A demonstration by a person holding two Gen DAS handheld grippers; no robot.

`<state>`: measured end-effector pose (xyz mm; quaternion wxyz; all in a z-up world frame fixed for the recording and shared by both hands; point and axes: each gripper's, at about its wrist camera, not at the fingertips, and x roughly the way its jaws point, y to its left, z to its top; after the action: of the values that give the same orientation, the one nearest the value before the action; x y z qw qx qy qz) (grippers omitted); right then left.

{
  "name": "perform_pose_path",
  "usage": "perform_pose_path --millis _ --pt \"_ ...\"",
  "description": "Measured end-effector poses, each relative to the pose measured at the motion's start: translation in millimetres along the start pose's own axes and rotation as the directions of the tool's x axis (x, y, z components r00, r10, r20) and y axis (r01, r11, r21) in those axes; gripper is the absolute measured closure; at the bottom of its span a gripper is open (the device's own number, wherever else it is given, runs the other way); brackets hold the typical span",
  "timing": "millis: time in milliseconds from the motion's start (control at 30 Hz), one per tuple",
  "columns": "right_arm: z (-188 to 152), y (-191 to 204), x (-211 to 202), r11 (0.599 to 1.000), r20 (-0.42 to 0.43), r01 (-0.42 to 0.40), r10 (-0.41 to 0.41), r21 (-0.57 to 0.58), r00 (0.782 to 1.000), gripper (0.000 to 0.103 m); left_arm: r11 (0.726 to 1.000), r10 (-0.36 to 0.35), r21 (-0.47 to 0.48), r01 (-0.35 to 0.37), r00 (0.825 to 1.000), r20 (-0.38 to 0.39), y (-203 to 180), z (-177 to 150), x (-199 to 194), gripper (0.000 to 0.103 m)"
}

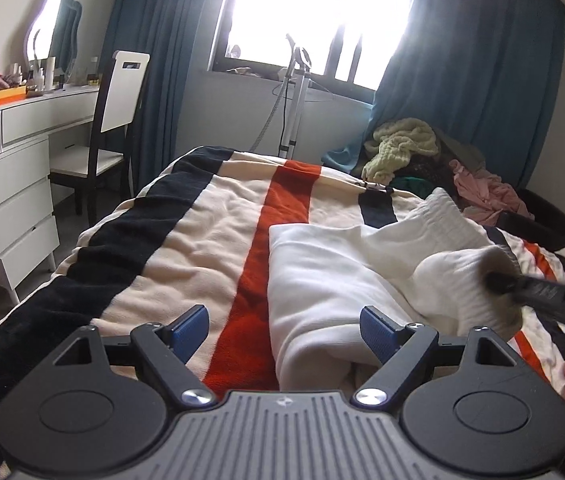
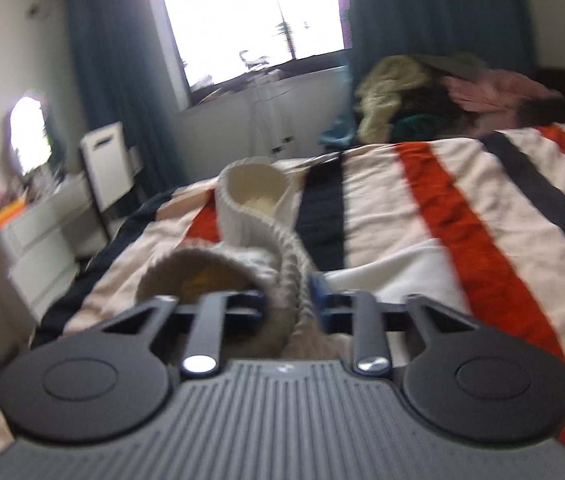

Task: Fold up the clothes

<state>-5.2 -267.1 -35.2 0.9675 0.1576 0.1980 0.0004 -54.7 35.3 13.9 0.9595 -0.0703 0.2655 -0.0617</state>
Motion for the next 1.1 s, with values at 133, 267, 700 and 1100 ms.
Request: perform_pose_path --millis 133,267,700,1100 --pt "6 -47 -8 0.976 0.011 0.039 -0.043 0.215 0.999 0.085 1.0 0.007 -0.005 -0.007 1.0 -0.011 2 -1 4 0.019" --pt "-7 -81 -8 0.912 -0.016 0.08 -0.08 0.402 0.997 0.088 0.999 0.003 -0.034 -0.004 0.999 -0.035 7 -1 9 0.019" --pt "-37 -159 -48 0.58 0.038 0.036 -0.116 0.814 0.993 0.024 1.0 -0.005 -0.011 0.004 0.998 -0.065 3 -7 13 0.019" --pt "-43 -109 1 0.741 -0.178 0.046 0.1 0.67 0.979 0.025 0.983 0.028 0.185 -0.011 0.995 -0.092 -26 -22 25 0.013"
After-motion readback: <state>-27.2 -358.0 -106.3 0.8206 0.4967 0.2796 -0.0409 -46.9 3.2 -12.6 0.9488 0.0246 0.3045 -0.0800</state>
